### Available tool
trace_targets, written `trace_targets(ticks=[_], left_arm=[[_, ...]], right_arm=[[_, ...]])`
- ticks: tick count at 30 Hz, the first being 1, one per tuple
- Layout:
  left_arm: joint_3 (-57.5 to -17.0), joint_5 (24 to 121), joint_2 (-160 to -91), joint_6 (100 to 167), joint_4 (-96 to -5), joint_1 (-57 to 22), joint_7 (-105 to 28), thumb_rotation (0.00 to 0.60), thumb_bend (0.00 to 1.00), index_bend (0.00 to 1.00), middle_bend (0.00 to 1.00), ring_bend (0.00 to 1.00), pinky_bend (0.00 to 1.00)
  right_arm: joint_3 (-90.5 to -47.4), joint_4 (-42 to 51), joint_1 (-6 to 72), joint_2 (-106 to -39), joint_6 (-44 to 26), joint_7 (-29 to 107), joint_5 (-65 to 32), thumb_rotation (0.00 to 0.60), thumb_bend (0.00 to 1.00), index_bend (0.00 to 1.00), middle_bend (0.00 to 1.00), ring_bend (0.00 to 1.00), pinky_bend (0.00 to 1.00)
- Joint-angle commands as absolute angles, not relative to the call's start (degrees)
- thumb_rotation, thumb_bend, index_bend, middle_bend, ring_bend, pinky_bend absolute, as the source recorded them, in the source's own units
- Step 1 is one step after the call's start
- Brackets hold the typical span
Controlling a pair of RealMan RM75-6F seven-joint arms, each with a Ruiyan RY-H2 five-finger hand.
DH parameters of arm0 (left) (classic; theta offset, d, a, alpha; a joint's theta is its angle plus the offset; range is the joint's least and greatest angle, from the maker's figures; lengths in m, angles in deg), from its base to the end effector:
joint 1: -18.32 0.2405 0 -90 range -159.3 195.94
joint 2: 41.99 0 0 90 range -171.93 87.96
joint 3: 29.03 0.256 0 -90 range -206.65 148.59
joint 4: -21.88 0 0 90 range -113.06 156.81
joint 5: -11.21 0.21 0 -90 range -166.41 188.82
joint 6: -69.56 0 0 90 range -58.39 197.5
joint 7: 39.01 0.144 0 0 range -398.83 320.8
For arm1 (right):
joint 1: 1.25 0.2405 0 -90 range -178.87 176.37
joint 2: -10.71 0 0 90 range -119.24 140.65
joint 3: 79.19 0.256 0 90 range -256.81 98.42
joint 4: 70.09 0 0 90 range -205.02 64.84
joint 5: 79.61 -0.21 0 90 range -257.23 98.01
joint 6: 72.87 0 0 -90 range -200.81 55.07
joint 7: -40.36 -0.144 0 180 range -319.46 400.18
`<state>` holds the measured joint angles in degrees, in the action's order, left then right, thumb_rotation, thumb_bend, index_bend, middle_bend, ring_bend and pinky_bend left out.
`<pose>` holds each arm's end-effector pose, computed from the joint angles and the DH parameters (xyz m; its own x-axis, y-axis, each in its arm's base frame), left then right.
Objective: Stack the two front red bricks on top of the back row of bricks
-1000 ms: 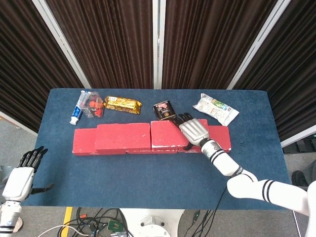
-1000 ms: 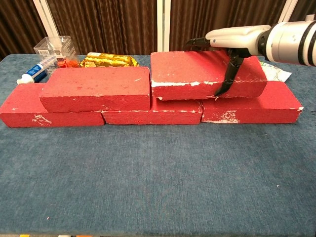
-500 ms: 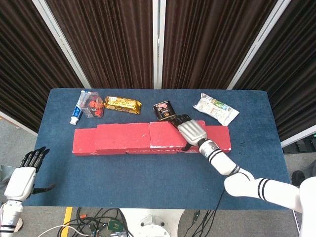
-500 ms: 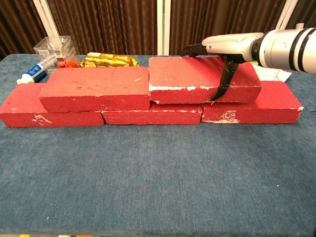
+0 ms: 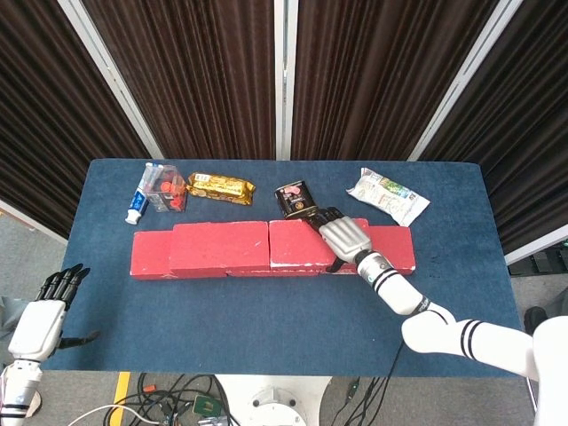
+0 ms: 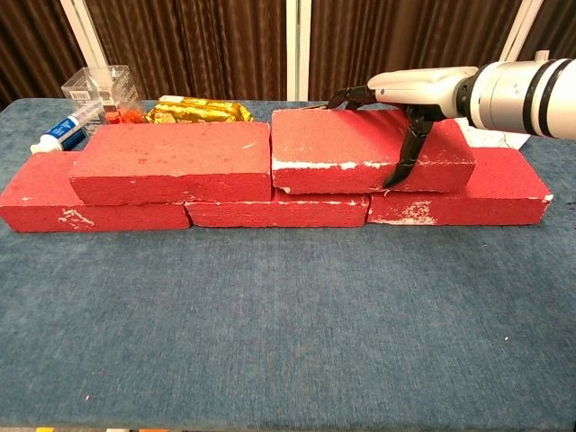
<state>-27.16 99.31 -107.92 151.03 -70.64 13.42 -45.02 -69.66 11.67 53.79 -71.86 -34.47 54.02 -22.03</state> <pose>-0.3123 0.1620 0.1273 0.2713 0.1532 0.9502 0.9624 -0.0290 -0.2701 -0.1172 -0.3879 -0.0076 0.5237 -0.3940 0.7553 -0.8217 -0.4675 0.3259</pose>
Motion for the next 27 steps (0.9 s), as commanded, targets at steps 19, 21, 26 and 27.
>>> trace_targets(ticks=[19,21,26,27], left_arm=[[-27.2,99.4,-107.9,150.9,-70.6,13.3,-45.3,0.600,0.00,0.00,0.00,0.00,0.00],[-27.3,99.4,-107.8,151.0,-70.6,13.3,-45.3,0.600,0.00,0.00,0.00,0.00,0.00],[-27.3,99.3,-107.7,150.9,-70.7,13.3,-45.7,0.600,0.00,0.00,0.00,0.00,0.00],[-27.2,99.3,-107.7,150.8,-70.6,13.2,-45.7,0.600,0.00,0.00,0.00,0.00,0.00]], right_arm=[[-70.5,10.3,54.5,-72.6,-35.0,53.9,-23.3,0.600,0.00,0.00,0.22,0.00,0.00],[-70.6,10.3,54.7,-72.6,-35.1,54.2,-23.7,0.600,0.00,0.00,0.22,0.00,0.00],[-70.7,10.3,55.0,-72.8,-35.0,54.4,-24.1,0.600,0.00,0.00,0.22,0.00,0.00],[-70.7,10.3,55.0,-72.8,-35.0,54.4,-24.1,0.600,0.00,0.00,0.22,0.00,0.00]])
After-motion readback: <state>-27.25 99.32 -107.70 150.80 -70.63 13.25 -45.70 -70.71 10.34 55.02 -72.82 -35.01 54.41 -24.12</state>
